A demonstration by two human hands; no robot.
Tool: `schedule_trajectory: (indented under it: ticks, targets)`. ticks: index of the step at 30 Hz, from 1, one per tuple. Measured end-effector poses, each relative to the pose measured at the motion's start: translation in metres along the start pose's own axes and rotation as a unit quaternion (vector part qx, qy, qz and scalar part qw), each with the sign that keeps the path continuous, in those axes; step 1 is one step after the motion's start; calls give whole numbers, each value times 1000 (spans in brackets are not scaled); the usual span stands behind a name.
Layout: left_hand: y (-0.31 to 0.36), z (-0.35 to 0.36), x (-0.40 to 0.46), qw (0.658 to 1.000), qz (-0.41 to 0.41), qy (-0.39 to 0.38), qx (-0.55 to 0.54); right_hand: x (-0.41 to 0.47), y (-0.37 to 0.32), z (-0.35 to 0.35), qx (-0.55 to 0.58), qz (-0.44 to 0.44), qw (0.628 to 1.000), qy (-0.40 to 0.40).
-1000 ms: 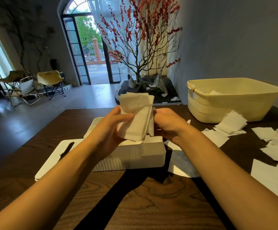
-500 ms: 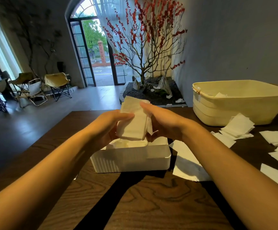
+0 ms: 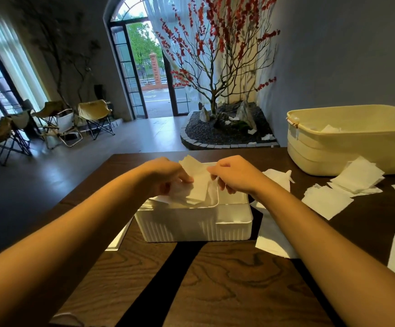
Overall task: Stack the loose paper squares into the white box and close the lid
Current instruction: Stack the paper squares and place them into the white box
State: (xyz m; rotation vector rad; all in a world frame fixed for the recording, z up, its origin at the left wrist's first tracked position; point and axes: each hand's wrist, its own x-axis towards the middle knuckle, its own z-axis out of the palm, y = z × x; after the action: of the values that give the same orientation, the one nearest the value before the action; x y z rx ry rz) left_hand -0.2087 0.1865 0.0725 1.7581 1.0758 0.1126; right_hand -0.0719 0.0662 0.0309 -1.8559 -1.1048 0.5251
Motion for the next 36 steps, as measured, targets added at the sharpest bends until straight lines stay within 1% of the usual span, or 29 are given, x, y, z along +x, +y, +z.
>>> schedule_trajectory:
  ticks: [3, 5, 8, 10, 13, 16, 19, 21, 27, 29, 33, 35, 36]
  targets:
    - [1, 10, 10, 998, -3, 26, 64, 0, 9, 5, -37, -6, 999, 1]
    - [0, 17, 15, 995, -22, 33, 90, 1, 14, 9, -57, -15, 998, 13]
    - [1, 26, 17, 990, -65, 21, 127, 2, 25, 12, -45, -22, 999, 18]
    - [1, 29, 21, 987, -76, 14, 141, 3, 32, 13, -29, -29, 999, 26]
    - [1, 35, 24, 989, -81, 14, 121, 2, 40, 16, 0, -44, 998, 35]
    - [1, 41, 26, 987, -90, 38, 126, 1, 45, 20, 21, -55, 997, 50]
    - [-2, 51, 31, 989, -116, 37, 85, -2, 49, 24, 16, -75, 995, 70]
    - [-3, 57, 30, 991, -110, 44, 65, -3, 48, 26, 7, -82, 994, 75]
    - [-4, 59, 28, 993, -100, 43, 55, -4, 50, 26, 8, -85, 994, 70]
    - [-3, 62, 24, 992, -96, 55, 52, -5, 51, 27, 12, -85, 994, 67]
    - [-8, 60, 27, 991, -108, 40, 67, -6, 51, 28, 12, -89, 994, 67]
    - [-8, 59, 27, 987, -117, 30, 104, -7, 51, 29, 12, -90, 994, 69]
    - [-6, 60, 24, 983, -111, 29, 141, -8, 50, 29, 12, -90, 994, 68]
